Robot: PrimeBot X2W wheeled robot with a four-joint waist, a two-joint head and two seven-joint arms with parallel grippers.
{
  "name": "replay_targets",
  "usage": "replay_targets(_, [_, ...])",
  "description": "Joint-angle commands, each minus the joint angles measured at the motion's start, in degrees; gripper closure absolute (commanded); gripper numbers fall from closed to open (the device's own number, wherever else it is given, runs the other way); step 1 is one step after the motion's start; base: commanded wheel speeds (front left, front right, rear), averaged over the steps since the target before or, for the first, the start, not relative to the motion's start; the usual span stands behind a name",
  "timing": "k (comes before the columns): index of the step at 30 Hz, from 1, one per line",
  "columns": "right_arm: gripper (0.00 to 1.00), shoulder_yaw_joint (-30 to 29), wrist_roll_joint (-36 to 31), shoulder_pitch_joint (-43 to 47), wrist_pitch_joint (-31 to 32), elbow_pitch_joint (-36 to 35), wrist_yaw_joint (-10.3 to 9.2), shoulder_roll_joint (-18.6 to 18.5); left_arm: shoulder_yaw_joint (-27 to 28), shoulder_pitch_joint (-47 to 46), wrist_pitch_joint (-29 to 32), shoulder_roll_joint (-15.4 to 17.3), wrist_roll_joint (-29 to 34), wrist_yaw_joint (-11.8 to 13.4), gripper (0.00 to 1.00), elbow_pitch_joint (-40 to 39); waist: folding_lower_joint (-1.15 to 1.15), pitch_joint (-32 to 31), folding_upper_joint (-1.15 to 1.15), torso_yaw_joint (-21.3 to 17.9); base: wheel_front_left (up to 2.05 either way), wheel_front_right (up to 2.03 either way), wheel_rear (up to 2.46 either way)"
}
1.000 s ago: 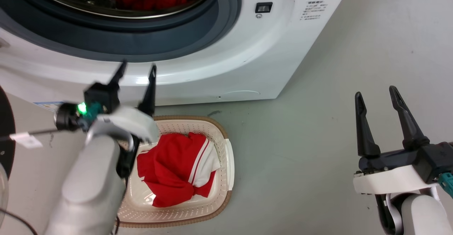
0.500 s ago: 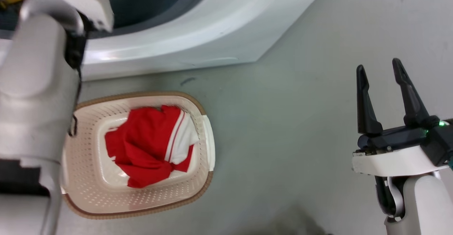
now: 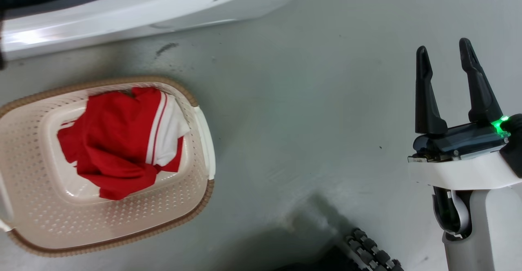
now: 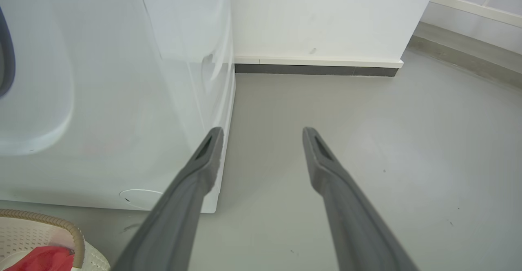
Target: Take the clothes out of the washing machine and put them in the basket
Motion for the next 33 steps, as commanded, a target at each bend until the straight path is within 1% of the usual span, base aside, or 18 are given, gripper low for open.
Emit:
replay_targets(1, [0.0, 0.4, 0.6, -1.1, -0.1, -0.6, -0.04, 0.1, 0.1, -2.2, 2.5, 0.4, -0.7, -0.3, 0.0, 1.6, -0.01, 2.3, 0.0, -2.0, 0.0, 0.0, 0.0])
replay_targets(5, [0.0, 0.7, 1.7, -1.5, -0.1, -1.1, -0.04, 0.1, -0.7, -6.6, 9.2, 0.8, -1.1, -0.7, 0.0, 4.8, -0.01, 4.1, 0.0, -3.0, 0.0, 0.0, 0.0])
replay_targets(6, [0.0, 0.7, 1.7, -1.5, -0.1, -1.1, -0.04, 0.1, -0.7, -6.6, 9.2, 0.8, -1.1, -0.7, 0.0, 4.8, -0.01, 4.1, 0.0, -3.0, 0.0, 0.0, 0.0])
replay_targets(8, [0.0, 0.5, 2.0, -1.7, -0.1, -1.3, -0.04, 0.1, -0.8, -8.3, 12.3, 0.8, -1.8, -0.7, 0.0, 6.3, -0.01, 4.8, 0.0, -3.3, 0.0, 0.0, 0.0])
replay_targets(10, [0.0, 0.3, 2.4, -1.8, -0.1, -1.5, -0.04, 0.1, -1.7, -9.6, 14.5, 1.3, -1.2, -0.8, 0.0, 7.3, -0.01, 5.3, 0.0, -3.4, 0.0, 0.0, 0.0])
replay_targets(17, [0.0, 0.6, 2.8, -1.4, -0.1, -1.6, -0.04, 0.1, -3.7, -9.7, 18.6, 1.9, -0.9, -0.8, 0.0, 10.0, -0.01, 6.5, 0.0, -3.5, 0.0, 0.0, 0.0])
replay_targets(20, [0.0, 0.7, 2.6, -1.7, -0.1, -1.6, -0.04, 0.1, -4.4, -9.4, 17.5, 2.3, -0.9, -0.8, 0.0, 10.1, -0.01, 6.8, 0.0, -3.5, 0.0, 0.0, 0.0])
replay_targets(21, [0.0, 0.6, 2.6, -1.8, -0.1, -1.6, -0.04, 0.1, -4.8, -9.3, 17.1, 2.3, -0.7, -0.8, 0.51, 10.1, -0.01, 6.8, 0.0, -3.4, 0.0, 0.0, 0.0])
replay_targets(22, [0.0, 0.5, 2.5, -1.9, -0.1, -1.6, -0.04, 0.1, -5.1, -9.3, 16.2, 2.5, -0.6, -0.8, 0.94, 9.8, -0.01, 6.8, 0.0, -3.4, 0.0, 0.0, 0.0])
replay_targets(23, [0.0, 0.5, 2.4, -2.0, -0.1, -1.5, -0.04, 0.1, -5.2, -9.4, 15.0, 2.7, -0.5, -0.8, 1.0, 9.4, -0.01, 6.8, 0.0, -3.3, 0.0, 0.0, 0.0])
replay_targets(29, [0.0, 0.1, 1.9, -2.3, -0.1, -1.2, -0.04, 0.1, -5.6, -10.2, 11.0, 2.2, -1.4, -0.8, 1.0, 9.0, -0.01, 6.2, 0.0, -3.0, 0.0, 0.0, 0.0])
replay_targets(33, [0.0, 0.0, 1.6, -2.0, -0.1, -0.9, -0.04, 0.1, -5.5, -9.8, 7.3, 1.9, -2.0, -0.8, 1.0, 9.0, -0.01, 4.6, 0.0, -2.4, 0.0, 0.0, 0.0])
